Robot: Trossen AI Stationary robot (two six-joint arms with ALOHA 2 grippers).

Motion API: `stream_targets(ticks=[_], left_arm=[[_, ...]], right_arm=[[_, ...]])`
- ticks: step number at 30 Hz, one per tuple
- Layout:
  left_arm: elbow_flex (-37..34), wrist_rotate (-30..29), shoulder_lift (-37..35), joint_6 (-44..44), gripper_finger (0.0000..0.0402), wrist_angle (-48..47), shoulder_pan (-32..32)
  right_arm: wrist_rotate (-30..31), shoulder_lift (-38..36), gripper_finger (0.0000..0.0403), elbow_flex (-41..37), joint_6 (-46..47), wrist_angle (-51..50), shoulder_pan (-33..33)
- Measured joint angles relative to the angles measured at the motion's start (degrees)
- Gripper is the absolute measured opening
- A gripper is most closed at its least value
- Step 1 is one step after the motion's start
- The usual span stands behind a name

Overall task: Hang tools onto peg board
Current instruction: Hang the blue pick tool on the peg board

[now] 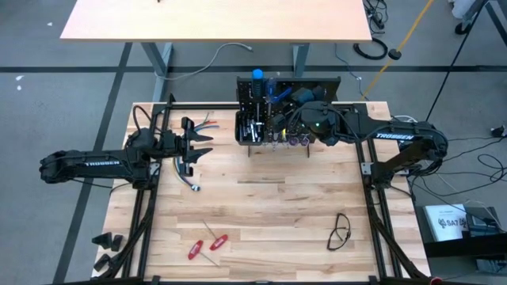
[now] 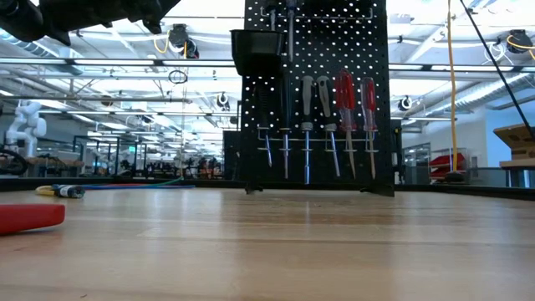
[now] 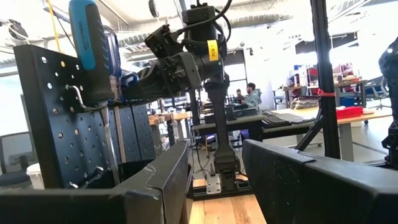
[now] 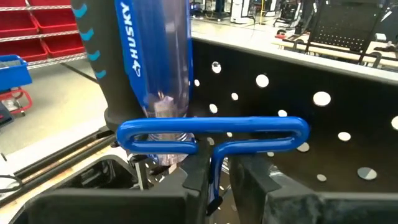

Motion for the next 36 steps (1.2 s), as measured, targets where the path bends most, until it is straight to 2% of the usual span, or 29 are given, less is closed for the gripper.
stream_targets(ticks=[4,11,14,19,24,26,29,33,36], left_arm=[[0.0,0.0,-0.02,0.02,0.016,0.0,-0.02],[0.0,-0.02,0.0,0.0,0.016,0.0,-0.02],[0.0,0.1,0.0,0.0,0.016,0.08,-0.01],[1.05,6.11,1.06,0.02,0.016,2.48,-1.38],[2.5,5.41,6.74,2.13,0.016,8.75,-5.91],[5.08,4.53,11.33,4.09,0.016,12.92,-7.66],[11.72,3.68,18.31,9.01,0.016,12.71,-9.5],[23.66,-2.6,26.75,13.2,0.016,5.27,-8.79],[31.41,-3.39,32.25,14.85,0.016,-1.34,-6.61]], right_arm=[[-0.15,0.04,0.0069,0.0,0.0,0.08,0.0],[-0.65,-0.02,0.0141,0.0,2.06,0.43,0.02],[-0.75,-0.26,0.016,0.0,2.68,0.31,0.02],[-0.79,-0.79,0.0161,-0.04,2.56,0.06,0.02],[-0.56,-0.83,0.0151,-0.04,2.48,-0.09,0.0],[-0.53,-0.83,0.0149,-0.04,2.46,-0.07,0.0],[-0.5,-0.83,0.0149,-0.04,2.44,-0.04,0.0],[-0.47,-0.83,0.0149,-0.04,2.43,-0.02,0.0],[-0.5,-0.83,0.0149,-0.04,2.41,0.0,0.0]])
